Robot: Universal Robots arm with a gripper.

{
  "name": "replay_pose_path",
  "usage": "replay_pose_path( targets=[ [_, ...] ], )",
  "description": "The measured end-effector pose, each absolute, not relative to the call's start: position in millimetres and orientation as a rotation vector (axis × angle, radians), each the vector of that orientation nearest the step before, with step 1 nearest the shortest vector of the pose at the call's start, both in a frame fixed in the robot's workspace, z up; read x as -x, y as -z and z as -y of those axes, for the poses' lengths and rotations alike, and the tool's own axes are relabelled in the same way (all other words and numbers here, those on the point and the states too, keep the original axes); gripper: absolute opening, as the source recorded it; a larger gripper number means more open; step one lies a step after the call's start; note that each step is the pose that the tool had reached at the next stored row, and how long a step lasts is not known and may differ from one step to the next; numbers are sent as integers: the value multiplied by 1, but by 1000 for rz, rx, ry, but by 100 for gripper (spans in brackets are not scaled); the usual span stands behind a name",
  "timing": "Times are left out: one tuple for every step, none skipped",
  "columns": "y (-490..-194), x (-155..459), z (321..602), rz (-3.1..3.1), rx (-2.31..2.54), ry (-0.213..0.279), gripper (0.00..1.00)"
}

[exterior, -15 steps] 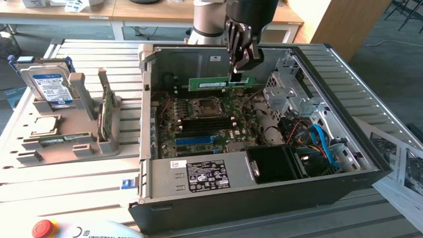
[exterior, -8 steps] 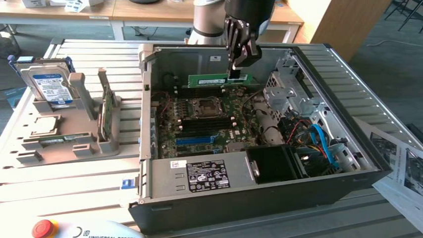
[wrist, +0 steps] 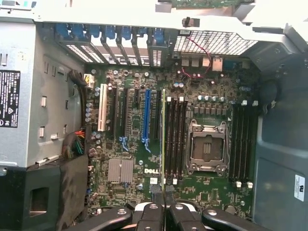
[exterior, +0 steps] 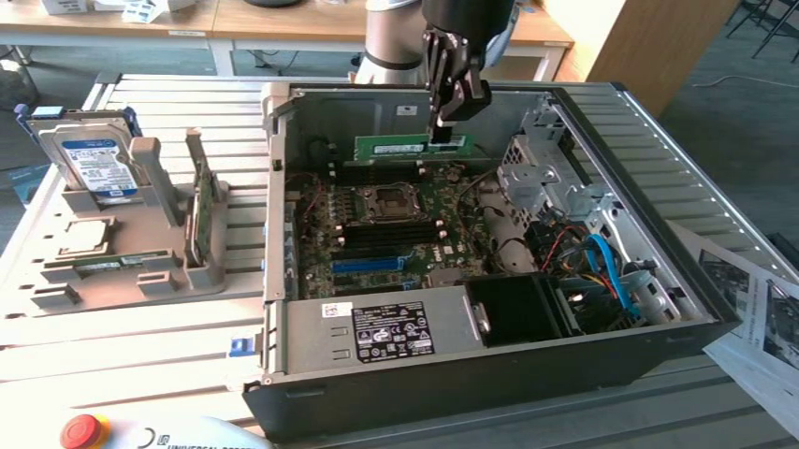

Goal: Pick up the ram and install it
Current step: 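Pick up the ram and move it above insertion slot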

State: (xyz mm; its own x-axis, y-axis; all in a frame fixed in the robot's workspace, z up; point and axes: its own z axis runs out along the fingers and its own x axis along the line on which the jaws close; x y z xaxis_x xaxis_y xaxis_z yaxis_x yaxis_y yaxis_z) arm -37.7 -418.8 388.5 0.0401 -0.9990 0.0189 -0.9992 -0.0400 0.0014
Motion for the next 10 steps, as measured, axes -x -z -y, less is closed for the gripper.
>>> replay_pose_path(
  targets=[
    [-389, 38, 418, 2167, -2255, -20, 12],
    [-389, 38, 417, 2167, -2255, -20, 12],
    [-389, 38, 417, 2167, -2255, -20, 12],
    [-389, 38, 417, 2167, -2255, -20, 12],
    [-389, 38, 417, 2167, -2255, -20, 12],
    [-389, 38, 417, 2167, -2255, -20, 12],
    [-389, 38, 417, 2167, -2255, -20, 12],
    [-388, 38, 417, 2167, -2256, -20, 12],
    [-388, 38, 417, 2168, -2256, -21, 12],
    [-388, 38, 417, 2169, -2257, -22, 12]
  ],
)
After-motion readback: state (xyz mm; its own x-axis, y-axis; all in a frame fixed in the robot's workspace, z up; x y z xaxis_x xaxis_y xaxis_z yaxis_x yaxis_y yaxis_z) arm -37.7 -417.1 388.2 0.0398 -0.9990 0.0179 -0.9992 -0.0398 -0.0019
